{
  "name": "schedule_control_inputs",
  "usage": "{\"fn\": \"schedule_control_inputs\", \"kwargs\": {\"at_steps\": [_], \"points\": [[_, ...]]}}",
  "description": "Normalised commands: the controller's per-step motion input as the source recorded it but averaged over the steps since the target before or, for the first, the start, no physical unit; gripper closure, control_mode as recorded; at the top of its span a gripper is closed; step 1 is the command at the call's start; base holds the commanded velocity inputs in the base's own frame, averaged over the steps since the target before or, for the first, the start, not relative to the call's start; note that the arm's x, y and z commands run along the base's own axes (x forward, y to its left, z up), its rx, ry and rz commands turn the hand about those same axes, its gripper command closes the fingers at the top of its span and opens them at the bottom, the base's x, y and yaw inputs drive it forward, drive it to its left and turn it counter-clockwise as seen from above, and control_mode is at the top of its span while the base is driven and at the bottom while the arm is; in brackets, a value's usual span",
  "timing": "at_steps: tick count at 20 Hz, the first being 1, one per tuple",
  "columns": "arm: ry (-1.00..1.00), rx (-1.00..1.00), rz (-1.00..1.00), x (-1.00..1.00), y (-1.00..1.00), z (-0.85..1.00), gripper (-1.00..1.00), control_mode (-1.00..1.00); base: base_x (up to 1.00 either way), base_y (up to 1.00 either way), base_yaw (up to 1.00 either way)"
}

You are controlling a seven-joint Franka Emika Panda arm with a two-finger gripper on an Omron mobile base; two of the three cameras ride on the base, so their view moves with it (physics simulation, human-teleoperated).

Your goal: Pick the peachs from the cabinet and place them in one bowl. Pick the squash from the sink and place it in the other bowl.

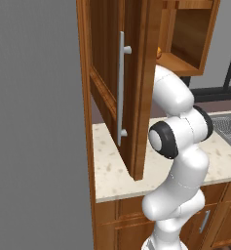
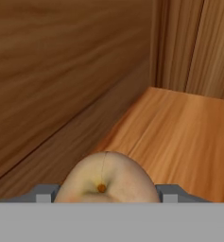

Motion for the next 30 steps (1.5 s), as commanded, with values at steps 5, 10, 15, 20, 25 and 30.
{"fn": "schedule_control_inputs", "kwargs": {"at_steps": [5,10,15,20,25,30], "points": [[-0.07,0.02,0.00,-0.23,-0.22,0.39,1.00,-1.00,0.00,0.00,0.00],[-0.07,0.02,0.00,-0.19,-0.46,0.13,1.00,-1.00,0.00,0.00,0.00],[-0.01,0.00,0.00,-0.57,-0.45,0.02,1.00,-1.00,0.00,0.00,0.00],[-0.03,0.00,0.00,-0.95,-0.21,0.20,1.00,-1.00,0.00,0.00,0.00],[-0.14,0.00,0.00,-1.00,-0.14,0.06,1.00,-1.00,0.00,0.00,0.00],[-0.16,0.00,0.00,-1.00,-0.22,-0.01,1.00,-1.00,0.00,0.00,0.00]]}}
